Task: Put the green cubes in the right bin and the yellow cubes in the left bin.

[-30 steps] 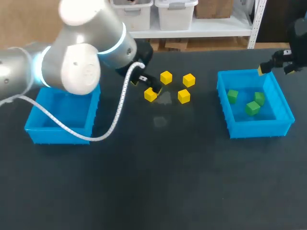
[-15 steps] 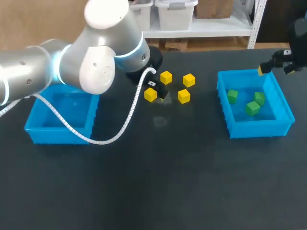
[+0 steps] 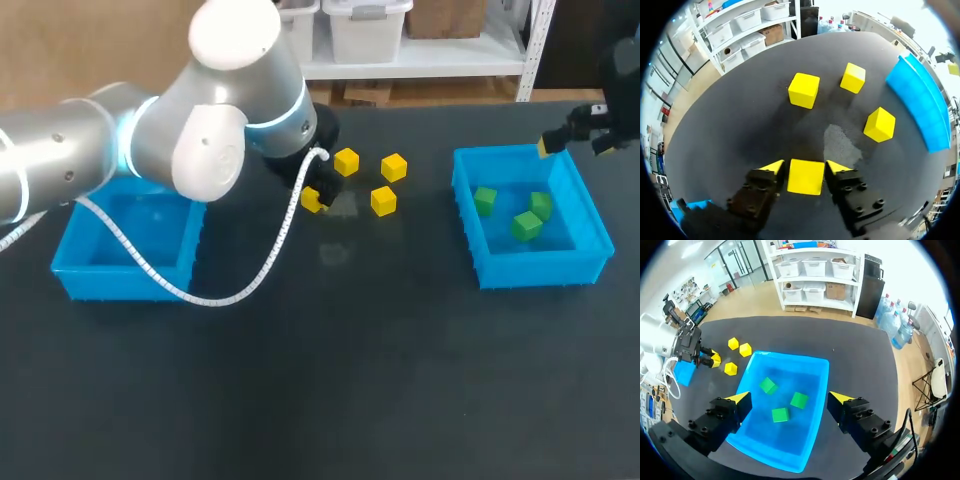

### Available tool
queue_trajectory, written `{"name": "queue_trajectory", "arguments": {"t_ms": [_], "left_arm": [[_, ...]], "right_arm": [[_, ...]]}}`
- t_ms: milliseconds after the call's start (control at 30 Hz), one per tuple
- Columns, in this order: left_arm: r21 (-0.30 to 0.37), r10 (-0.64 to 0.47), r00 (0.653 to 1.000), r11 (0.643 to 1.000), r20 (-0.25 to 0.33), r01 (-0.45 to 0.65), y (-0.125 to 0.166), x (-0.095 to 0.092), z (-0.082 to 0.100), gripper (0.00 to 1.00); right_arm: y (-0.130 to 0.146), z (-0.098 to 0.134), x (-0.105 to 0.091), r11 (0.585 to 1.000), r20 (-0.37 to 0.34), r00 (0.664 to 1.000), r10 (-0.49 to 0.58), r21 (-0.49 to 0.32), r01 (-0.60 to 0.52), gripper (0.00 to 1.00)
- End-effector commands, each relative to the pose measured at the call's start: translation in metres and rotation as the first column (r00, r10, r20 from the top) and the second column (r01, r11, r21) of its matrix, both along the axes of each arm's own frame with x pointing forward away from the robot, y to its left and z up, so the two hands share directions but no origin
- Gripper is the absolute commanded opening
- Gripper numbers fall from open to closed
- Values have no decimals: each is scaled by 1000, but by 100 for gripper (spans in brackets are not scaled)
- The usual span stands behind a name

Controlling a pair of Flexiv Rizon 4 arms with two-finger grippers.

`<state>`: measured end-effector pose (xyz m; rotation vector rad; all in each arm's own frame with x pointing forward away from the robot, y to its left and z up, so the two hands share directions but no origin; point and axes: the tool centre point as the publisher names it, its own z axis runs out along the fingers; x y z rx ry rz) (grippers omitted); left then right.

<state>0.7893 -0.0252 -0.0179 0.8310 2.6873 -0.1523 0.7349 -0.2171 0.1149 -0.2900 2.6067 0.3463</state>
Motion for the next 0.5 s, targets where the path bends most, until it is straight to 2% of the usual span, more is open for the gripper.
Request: {"name": "queue_trajectory", "arguments": {"t_ms": [33, 167, 300, 433, 500], "left_arm": [[7, 23, 999, 1000, 25, -24, 11, -12, 8, 0], [-24, 52, 997, 998, 60, -50, 21, -13, 28, 0], [-81, 95, 990, 993, 102, -87, 38, -11, 62, 0], [-141, 124, 983, 984, 139, -104, 64, -14, 95, 0], [-156, 153, 977, 979, 148, -130, 83, -15, 105, 0]], "right_arm": [[0, 0, -2, 1000, 4, 1000, -4, -3, 4, 100], [0, 0, -2, 1000, 4, 1000, -4, -3, 4, 100], [0, 0, -2, 1000, 4, 1000, -4, -3, 4, 100], [0, 0, -2, 1000, 4, 1000, -4, -3, 4, 100], [0, 0, -2, 1000, 4, 1000, -4, -3, 4, 100]]}}
